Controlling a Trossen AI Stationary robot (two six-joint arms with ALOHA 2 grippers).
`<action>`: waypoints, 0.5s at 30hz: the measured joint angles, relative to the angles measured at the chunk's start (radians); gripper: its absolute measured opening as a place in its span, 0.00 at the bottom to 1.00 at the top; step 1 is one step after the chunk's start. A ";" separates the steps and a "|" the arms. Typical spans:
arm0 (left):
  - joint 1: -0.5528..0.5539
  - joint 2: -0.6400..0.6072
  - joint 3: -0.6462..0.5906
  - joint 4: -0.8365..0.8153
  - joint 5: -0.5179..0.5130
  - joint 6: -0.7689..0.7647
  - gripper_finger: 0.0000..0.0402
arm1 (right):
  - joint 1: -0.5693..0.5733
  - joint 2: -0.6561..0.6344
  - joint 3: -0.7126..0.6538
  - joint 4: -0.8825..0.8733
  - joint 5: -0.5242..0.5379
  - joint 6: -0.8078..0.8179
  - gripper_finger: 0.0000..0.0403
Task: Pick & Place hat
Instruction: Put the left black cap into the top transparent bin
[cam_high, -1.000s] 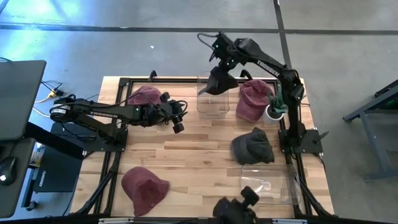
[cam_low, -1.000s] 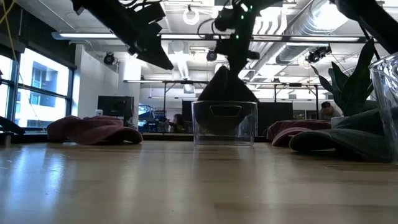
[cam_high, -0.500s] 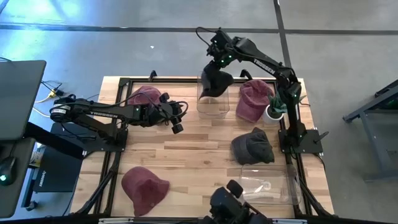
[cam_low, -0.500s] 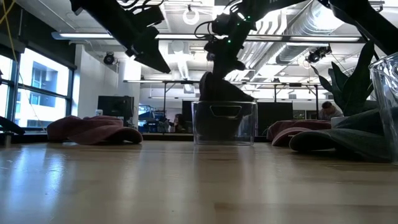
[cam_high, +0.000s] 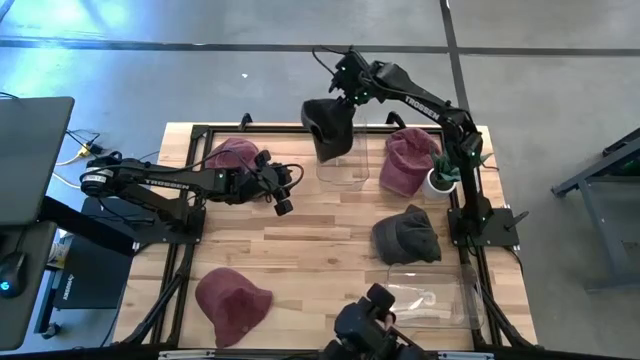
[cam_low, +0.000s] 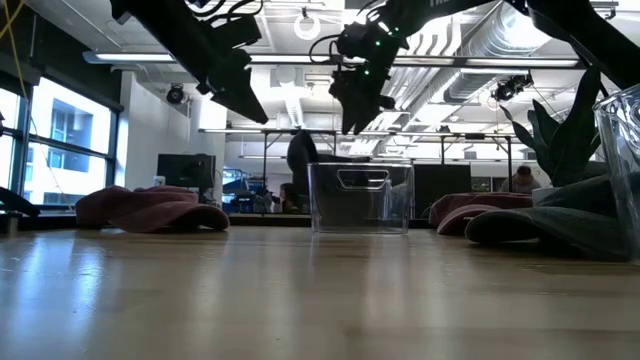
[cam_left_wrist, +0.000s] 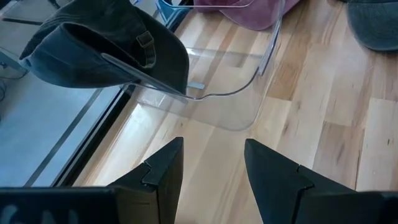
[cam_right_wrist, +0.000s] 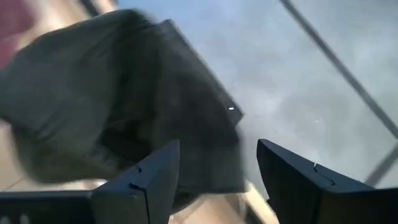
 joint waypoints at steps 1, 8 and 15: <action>0.000 0.000 0.000 0.000 0.000 0.000 0.41 | 0.001 0.000 0.000 -0.009 -0.017 -0.009 0.53; 0.000 -0.001 0.000 -0.012 0.003 0.000 0.41 | 0.002 0.001 0.000 -0.010 -0.085 -0.093 0.52; -0.001 -0.014 -0.001 -0.037 0.002 -0.003 0.41 | -0.032 0.053 0.000 0.135 -0.168 -0.195 0.62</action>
